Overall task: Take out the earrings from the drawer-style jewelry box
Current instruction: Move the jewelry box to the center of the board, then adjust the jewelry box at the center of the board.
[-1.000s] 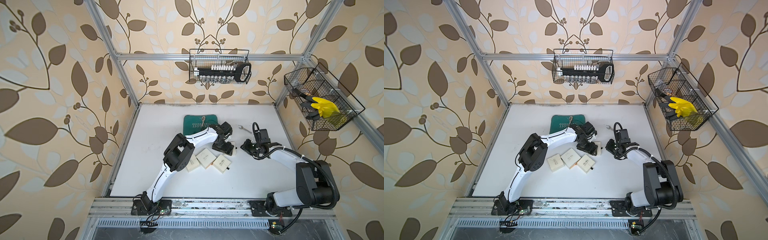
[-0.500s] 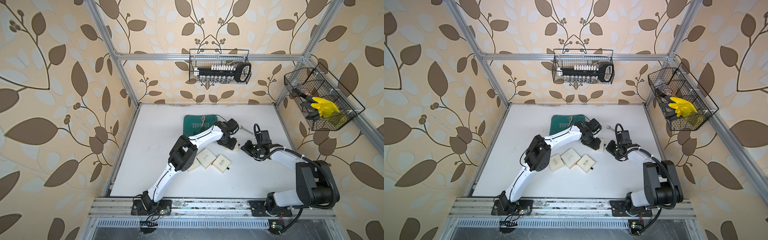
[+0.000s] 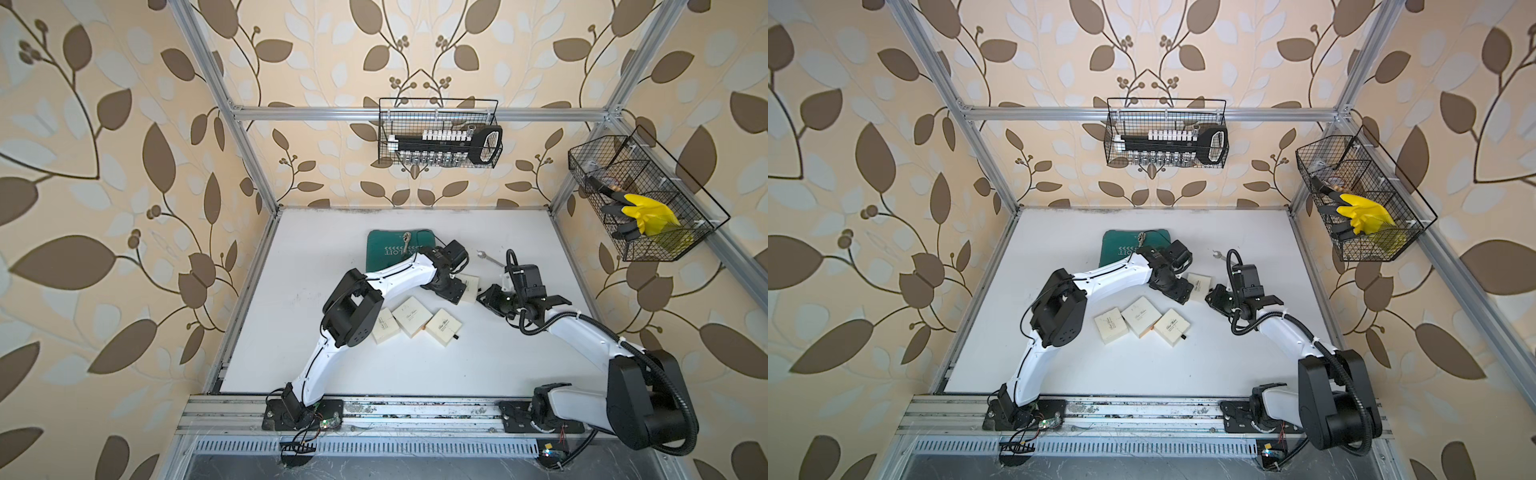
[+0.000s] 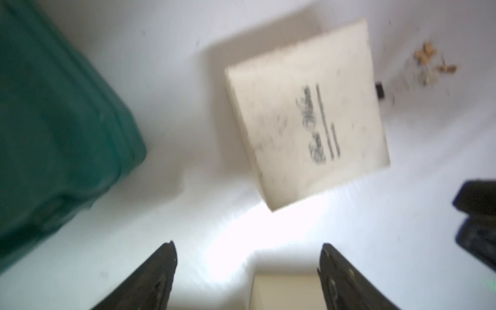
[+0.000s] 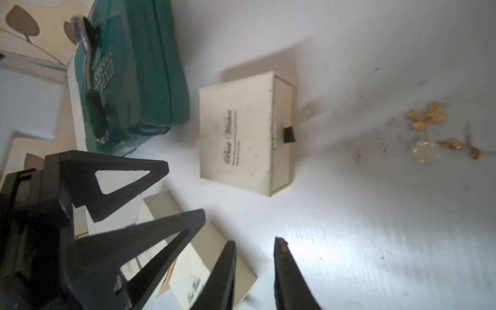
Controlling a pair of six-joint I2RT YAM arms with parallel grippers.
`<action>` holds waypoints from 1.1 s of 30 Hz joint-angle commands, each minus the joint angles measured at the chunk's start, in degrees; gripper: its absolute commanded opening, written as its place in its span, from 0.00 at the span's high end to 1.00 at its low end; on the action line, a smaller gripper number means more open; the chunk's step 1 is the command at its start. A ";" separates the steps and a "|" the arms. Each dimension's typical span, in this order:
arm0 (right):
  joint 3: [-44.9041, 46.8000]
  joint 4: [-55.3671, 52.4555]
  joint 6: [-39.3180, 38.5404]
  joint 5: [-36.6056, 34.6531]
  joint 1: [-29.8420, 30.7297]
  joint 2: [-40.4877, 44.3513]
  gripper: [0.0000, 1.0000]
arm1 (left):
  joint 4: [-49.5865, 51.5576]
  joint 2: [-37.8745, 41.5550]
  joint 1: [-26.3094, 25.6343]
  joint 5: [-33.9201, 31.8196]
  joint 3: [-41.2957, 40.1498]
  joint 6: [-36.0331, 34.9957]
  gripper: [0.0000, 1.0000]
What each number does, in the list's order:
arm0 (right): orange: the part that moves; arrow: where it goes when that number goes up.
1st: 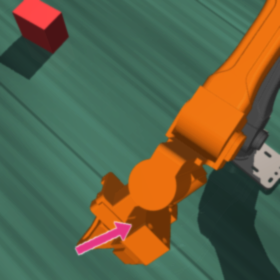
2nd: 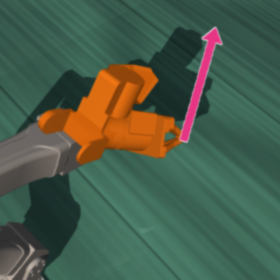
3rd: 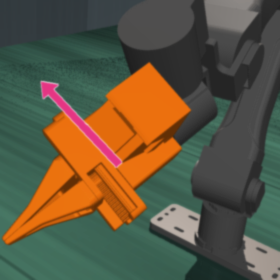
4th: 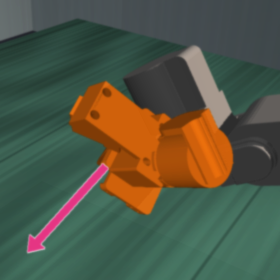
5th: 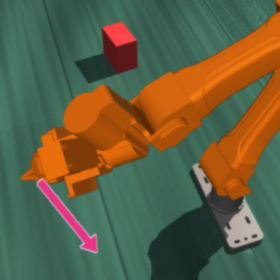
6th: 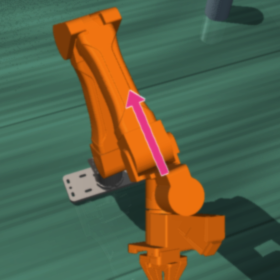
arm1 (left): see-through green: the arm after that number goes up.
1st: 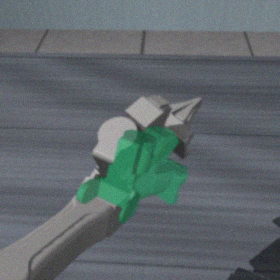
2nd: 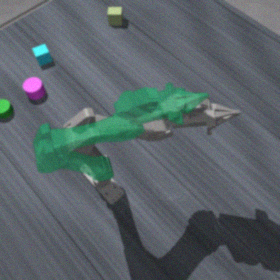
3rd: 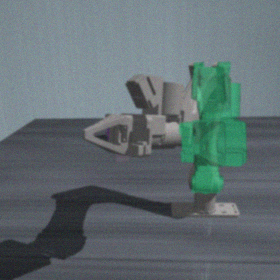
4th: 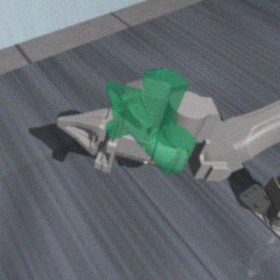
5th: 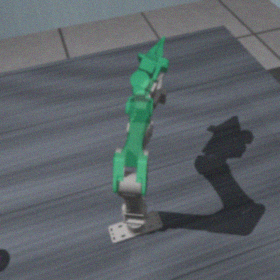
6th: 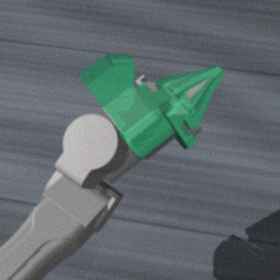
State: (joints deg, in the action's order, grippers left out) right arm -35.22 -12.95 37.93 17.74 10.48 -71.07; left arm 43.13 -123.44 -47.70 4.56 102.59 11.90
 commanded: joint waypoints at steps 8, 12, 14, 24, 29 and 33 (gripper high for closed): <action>0.71 -10.38 -5.21 0.36 10.41 2.50 0.70 | -5.21 13.07 -0.69 6.05 -17.18 -3.19 0.12; -1.52 -14.22 -7.40 0.78 10.76 -1.60 0.70 | -5.08 11.48 -0.65 6.73 -14.94 -3.32 0.12; -1.95 -14.58 -7.99 1.35 10.80 -3.17 0.70 | -5.08 10.81 -0.64 7.16 -13.77 -3.69 0.12; -4.03 -12.34 -9.11 4.56 10.93 -11.83 0.70 | -6.08 8.49 -0.64 14.15 -12.14 -2.49 0.13; -5.18 -10.50 -9.28 5.85 10.49 -13.97 0.70 | -5.19 6.88 -0.64 14.34 -12.25 -3.31 0.14; -5.73 -9.24 -9.06 7.83 9.71 -16.21 0.70 | -5.06 6.01 -0.64 15.57 -12.41 -3.38 0.14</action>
State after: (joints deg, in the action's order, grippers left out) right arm -39.31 -23.64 29.69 23.20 20.80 -85.71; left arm 37.52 -117.16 -47.72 17.85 89.10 9.30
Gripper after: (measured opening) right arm 0.300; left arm 0.866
